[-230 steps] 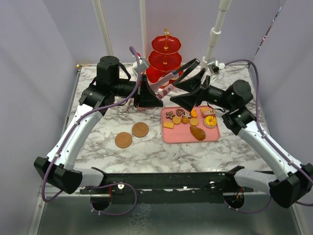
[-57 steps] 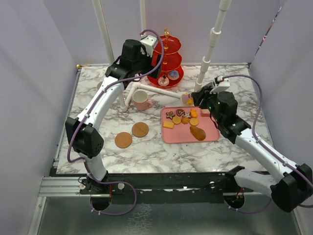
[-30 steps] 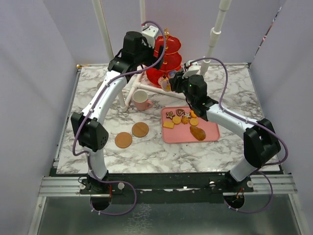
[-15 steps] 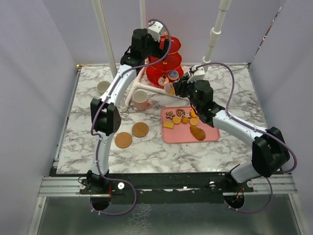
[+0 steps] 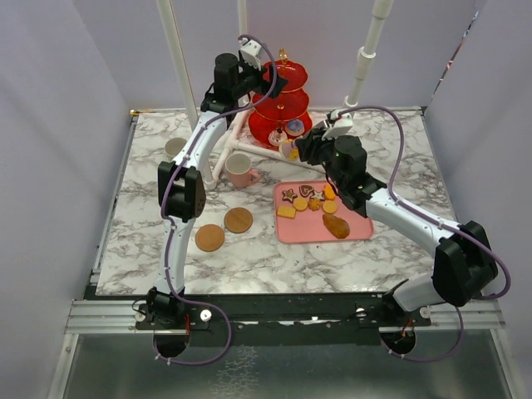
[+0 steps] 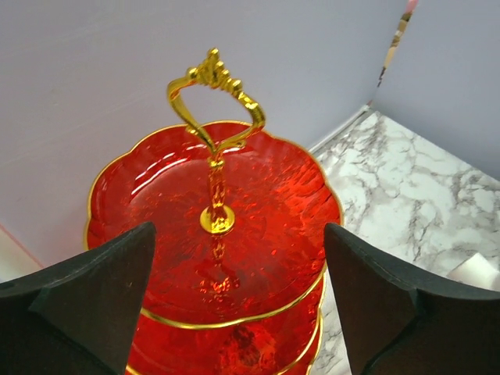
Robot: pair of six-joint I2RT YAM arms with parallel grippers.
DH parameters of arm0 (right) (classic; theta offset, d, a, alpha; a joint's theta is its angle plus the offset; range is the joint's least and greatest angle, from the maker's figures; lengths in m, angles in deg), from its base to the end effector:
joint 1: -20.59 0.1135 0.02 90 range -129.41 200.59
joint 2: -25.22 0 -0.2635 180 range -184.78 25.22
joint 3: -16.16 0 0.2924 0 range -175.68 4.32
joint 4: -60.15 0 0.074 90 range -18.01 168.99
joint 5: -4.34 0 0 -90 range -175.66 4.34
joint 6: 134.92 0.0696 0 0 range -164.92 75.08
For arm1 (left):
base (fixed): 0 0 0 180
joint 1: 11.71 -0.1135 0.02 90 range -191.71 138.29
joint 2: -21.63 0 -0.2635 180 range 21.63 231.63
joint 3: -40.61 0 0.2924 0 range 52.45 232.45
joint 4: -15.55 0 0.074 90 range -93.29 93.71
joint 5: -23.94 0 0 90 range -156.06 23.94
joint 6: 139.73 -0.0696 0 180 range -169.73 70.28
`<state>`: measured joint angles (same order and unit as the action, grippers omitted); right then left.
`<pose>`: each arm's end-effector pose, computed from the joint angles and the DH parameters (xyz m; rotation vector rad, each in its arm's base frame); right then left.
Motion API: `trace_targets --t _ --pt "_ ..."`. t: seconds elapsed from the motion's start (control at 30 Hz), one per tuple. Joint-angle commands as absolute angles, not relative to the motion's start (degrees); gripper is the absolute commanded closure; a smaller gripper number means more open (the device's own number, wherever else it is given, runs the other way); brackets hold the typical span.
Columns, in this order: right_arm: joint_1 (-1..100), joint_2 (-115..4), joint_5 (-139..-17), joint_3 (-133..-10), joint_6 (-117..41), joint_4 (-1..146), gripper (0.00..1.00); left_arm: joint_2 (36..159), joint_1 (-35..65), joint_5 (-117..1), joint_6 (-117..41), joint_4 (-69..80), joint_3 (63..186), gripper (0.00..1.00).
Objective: Serve the afternoon tea
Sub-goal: Pick up the desert table from the center of the board.
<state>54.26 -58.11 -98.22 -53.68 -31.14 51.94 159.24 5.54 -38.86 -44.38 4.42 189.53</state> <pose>0.3538 0.2175 0.2939 -0.1235 1.6754 0.4448 0.5991 -0.2194 0.3489 0.5395 1.5158 -0.6783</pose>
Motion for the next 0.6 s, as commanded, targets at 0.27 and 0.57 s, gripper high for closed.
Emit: trace_targets --t 0.27,0.57 --pt "54.25 -55.71 -99.26 -53.58 -28.86 54.23 0.65 164.36 4.07 -27.94 -36.18 19.84 189.73 0.07" --pt "54.25 -55.37 -99.66 -53.21 -28.05 54.8 0.65 167.45 3.75 -27.95 -31.89 26.25 190.73 0.09"
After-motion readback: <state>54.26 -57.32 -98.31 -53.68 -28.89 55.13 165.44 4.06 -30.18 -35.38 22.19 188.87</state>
